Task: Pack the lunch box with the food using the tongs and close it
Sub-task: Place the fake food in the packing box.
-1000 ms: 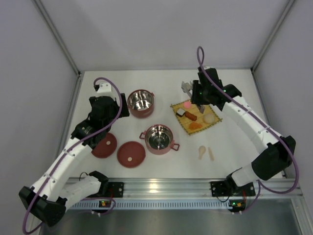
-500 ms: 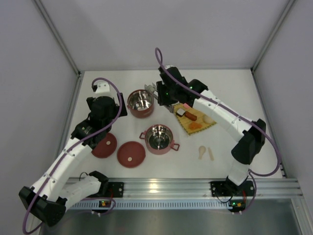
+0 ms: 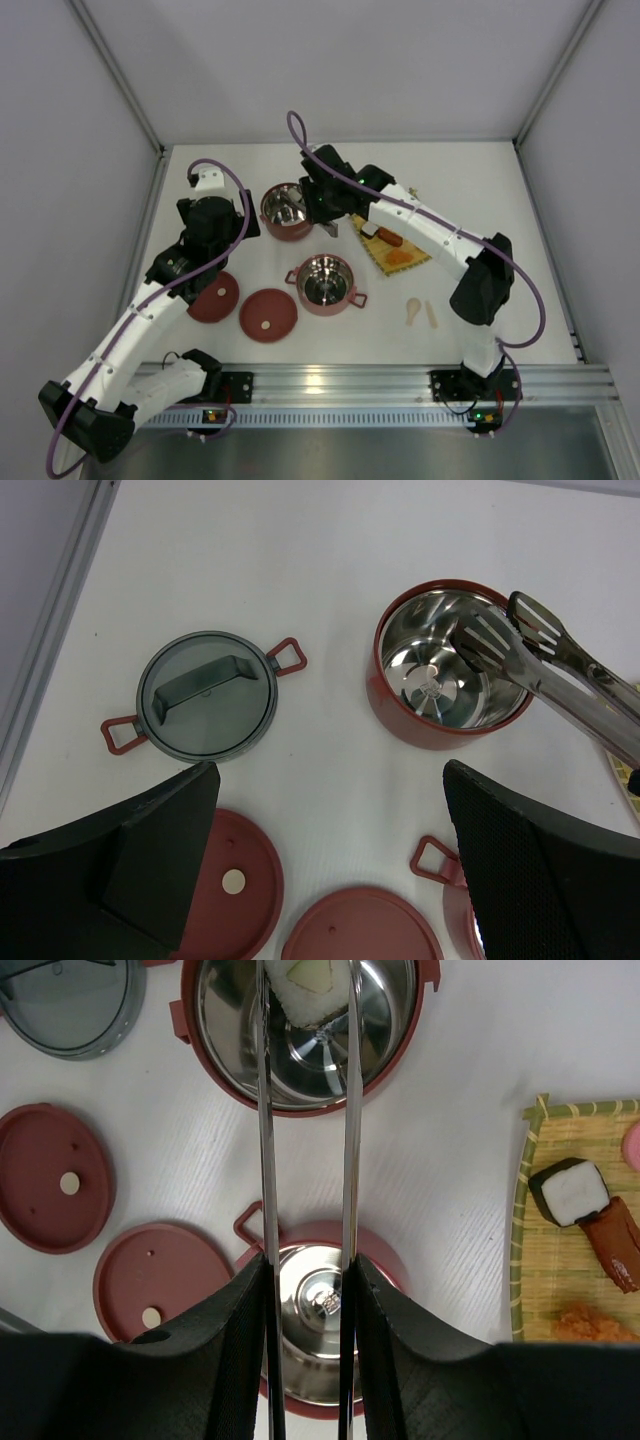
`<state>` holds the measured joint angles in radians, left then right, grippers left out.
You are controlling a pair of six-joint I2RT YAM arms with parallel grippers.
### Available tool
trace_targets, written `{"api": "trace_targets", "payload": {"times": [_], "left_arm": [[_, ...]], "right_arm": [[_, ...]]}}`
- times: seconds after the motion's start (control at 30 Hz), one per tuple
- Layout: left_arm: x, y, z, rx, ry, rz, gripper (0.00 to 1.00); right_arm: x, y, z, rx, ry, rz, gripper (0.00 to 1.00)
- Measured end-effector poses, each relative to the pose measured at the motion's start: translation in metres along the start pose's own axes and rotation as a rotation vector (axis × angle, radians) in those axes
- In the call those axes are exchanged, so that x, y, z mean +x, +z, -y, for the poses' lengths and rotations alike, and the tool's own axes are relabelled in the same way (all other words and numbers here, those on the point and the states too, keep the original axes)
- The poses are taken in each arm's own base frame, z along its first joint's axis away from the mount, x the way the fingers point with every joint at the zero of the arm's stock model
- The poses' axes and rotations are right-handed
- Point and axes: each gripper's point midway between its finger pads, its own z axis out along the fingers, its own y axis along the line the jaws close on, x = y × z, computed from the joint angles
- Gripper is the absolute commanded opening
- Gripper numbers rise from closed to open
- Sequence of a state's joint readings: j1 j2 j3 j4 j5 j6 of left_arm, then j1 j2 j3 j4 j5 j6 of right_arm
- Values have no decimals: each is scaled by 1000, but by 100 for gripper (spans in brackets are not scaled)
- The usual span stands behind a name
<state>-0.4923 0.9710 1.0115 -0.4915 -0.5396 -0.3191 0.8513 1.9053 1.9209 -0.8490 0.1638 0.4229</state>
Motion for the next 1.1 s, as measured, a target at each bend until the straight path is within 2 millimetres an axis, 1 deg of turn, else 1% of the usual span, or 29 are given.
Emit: {"api": "trace_targets", "payload": {"times": [0.17, 0.3, 0.33, 0.4, 0.43, 0.6, 0.77, 1.1], "left_arm": [[0, 0, 0, 0, 0, 0, 99], [0, 0, 0, 0, 0, 0, 99], [0, 0, 0, 0, 0, 0, 99], [0, 0, 0, 0, 0, 0, 99], [0, 0, 0, 0, 0, 0, 99], [0, 0, 0, 0, 0, 0, 99], [0, 0, 0, 0, 0, 0, 99], [0, 0, 0, 0, 0, 0, 99]], "right_arm": [[5, 3, 2, 8, -3, -19, 19], [2, 2, 0, 5, -3, -11, 25], [0, 1, -1, 3, -2, -7, 29], [-2, 0, -1, 0, -1, -2, 32], [-3, 0, -2, 0, -1, 0, 36], [-3, 0, -2, -1, -2, 1, 40], [-4, 0, -3, -3, -2, 3, 46], [-4, 0, -3, -3, -2, 4, 46]]}}
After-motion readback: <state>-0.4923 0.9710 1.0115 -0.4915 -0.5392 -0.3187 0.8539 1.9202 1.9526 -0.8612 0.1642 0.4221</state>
